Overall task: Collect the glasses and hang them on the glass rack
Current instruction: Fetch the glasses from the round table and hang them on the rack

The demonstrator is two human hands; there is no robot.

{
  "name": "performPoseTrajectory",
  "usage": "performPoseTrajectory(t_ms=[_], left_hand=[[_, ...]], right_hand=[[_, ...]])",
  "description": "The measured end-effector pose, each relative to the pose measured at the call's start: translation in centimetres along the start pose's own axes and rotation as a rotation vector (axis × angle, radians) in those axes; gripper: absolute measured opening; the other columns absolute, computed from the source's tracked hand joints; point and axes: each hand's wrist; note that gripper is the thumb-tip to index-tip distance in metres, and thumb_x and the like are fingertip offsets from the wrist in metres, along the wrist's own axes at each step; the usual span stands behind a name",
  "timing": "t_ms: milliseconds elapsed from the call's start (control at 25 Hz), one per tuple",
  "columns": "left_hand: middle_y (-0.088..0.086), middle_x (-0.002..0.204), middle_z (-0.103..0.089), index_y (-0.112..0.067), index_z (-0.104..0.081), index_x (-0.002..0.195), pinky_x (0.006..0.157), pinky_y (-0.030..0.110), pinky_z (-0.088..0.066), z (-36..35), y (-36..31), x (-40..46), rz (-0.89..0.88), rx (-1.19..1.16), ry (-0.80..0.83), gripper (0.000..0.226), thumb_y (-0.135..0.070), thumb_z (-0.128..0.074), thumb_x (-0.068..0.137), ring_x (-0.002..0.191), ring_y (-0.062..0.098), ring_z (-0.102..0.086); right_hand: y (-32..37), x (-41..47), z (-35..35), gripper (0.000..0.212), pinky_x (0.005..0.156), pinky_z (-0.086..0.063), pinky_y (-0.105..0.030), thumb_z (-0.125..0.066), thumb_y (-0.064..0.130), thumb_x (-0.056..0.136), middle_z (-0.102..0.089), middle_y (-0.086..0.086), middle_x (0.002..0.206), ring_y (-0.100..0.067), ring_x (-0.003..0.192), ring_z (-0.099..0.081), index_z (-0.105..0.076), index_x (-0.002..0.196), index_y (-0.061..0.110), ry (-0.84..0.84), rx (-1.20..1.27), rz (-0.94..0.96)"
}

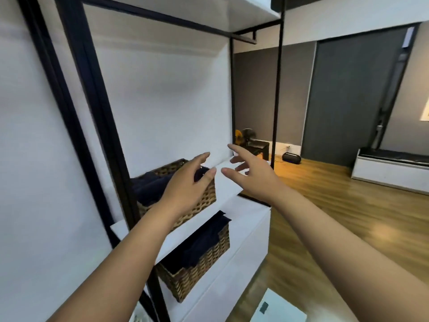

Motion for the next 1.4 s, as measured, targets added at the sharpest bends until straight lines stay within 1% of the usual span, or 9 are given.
performPoseTrajectory(t_ms=[160, 280, 560, 680, 920, 1040, 1160, 1280, 1400], left_hand=[[-0.018, 0.157, -0.045, -0.048, -0.04, 0.151, 0.111, 0.035, -0.041, -7.0, -1.4, 5.0, -0.08, -0.055, 0.115, 0.054, -0.063, -0.048, 0.1, 0.14, 0.007, -0.045], [-0.016, 0.159, -0.043, -0.046, -0.038, 0.154, 0.112, 0.036, -0.039, -12.4, -2.1, 8.9, -0.165, -0.11, 0.207, 0.058, -0.063, -0.048, 0.1, 0.143, 0.008, -0.043], [-0.016, 0.156, -0.047, -0.044, -0.04, 0.155, 0.112, 0.038, -0.041, -24.6, -6.9, 17.3, -0.395, -0.304, 0.436, 0.059, -0.062, -0.051, 0.099, 0.141, 0.008, -0.046], [-0.015, 0.156, -0.047, -0.043, -0.04, 0.155, 0.114, 0.045, -0.041, -30.3, -11.0, 18.7, -0.5, -0.394, 0.557, 0.059, -0.06, -0.052, 0.099, 0.141, 0.009, -0.045], [-0.011, 0.156, -0.049, -0.043, -0.041, 0.153, 0.114, 0.048, -0.041, -39.6, -21.1, 18.2, -0.706, -0.507, 0.723, 0.057, -0.059, -0.052, 0.1, 0.14, 0.012, -0.047], [-0.012, 0.154, -0.05, -0.047, -0.039, 0.153, 0.111, 0.045, -0.044, -43.7, -26.3, 17.6, -0.781, -0.557, 0.779, 0.062, -0.067, -0.048, 0.095, 0.139, 0.012, -0.049], [-0.018, 0.15, -0.051, -0.05, -0.038, 0.152, 0.107, 0.043, -0.046, -48.0, -31.5, 16.9, -0.834, -0.594, 0.828, 0.065, -0.072, -0.045, 0.092, 0.133, 0.01, -0.051], [-0.016, 0.155, -0.048, -0.052, -0.036, 0.152, 0.105, 0.038, -0.045, -52.2, -37.0, 16.4, -0.876, -0.624, 0.869, 0.071, -0.078, -0.04, 0.087, 0.136, 0.009, -0.048], [-0.016, 0.155, -0.047, -0.051, -0.037, 0.152, 0.107, 0.037, -0.041, -56.5, -43.0, 15.7, -0.913, -0.698, 0.895, 0.066, -0.074, -0.043, 0.091, 0.14, 0.008, -0.045]], right_hand=[[-5.4, -1.0, 4.8, 0.077, 0.082, -0.053, -0.025, -0.068, 0.063, 0.092, -0.064, 0.012, 0.134, -0.008, 0.11, -0.064, -0.034, 0.159, 0.045, -0.123, -0.106, -0.125], [-9.0, -1.8, 8.4, 0.077, 0.079, -0.05, -0.023, -0.068, 0.061, 0.092, -0.065, 0.01, 0.132, -0.01, 0.11, -0.064, -0.034, 0.16, 0.044, -0.219, -0.173, -0.203], [-14.2, -5.8, 18.0, 0.078, 0.09, -0.052, -0.029, -0.067, 0.067, 0.089, -0.063, 0.016, 0.129, -0.004, 0.114, -0.061, -0.037, 0.158, 0.047, -0.518, -0.301, -0.428], [-15.4, -9.4, 21.9, 0.082, 0.093, -0.053, -0.031, -0.062, 0.075, 0.084, -0.061, 0.018, 0.13, -0.001, 0.114, -0.059, -0.034, 0.157, 0.051, -0.641, -0.368, -0.531], [-16.3, -16.1, 29.1, 0.078, 0.093, -0.055, -0.031, -0.069, 0.059, 0.093, -0.061, 0.012, 0.129, -0.009, 0.117, -0.06, -0.036, 0.161, 0.04, -0.832, -0.492, -0.674], [-16.7, -19.0, 33.1, 0.077, 0.089, -0.054, -0.028, -0.07, 0.056, 0.094, -0.06, 0.012, 0.125, -0.01, 0.114, -0.061, -0.037, 0.161, 0.037, -0.897, -0.554, -0.709], [-17.7, -21.9, 37.2, 0.077, 0.094, -0.056, -0.035, -0.07, 0.057, 0.094, -0.062, 0.002, 0.136, -0.014, 0.116, -0.062, -0.037, 0.161, 0.037, -0.949, -0.58, -0.738], [-19.0, -24.6, 41.9, 0.077, 0.094, -0.054, -0.033, -0.069, 0.059, 0.094, -0.062, 0.001, 0.14, -0.013, 0.117, -0.062, -0.036, 0.161, 0.039, -0.974, -0.626, -0.765], [-20.0, -27.7, 47.5, 0.076, 0.095, -0.056, -0.036, -0.068, 0.062, 0.093, -0.064, 0.003, 0.138, -0.011, 0.114, -0.064, -0.036, 0.16, 0.042, -1.002, -0.678, -0.802]])
Point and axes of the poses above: each hand's wrist, its own x-axis towards the middle knuckle, its own z-axis out of the back of the hand, y = z × x
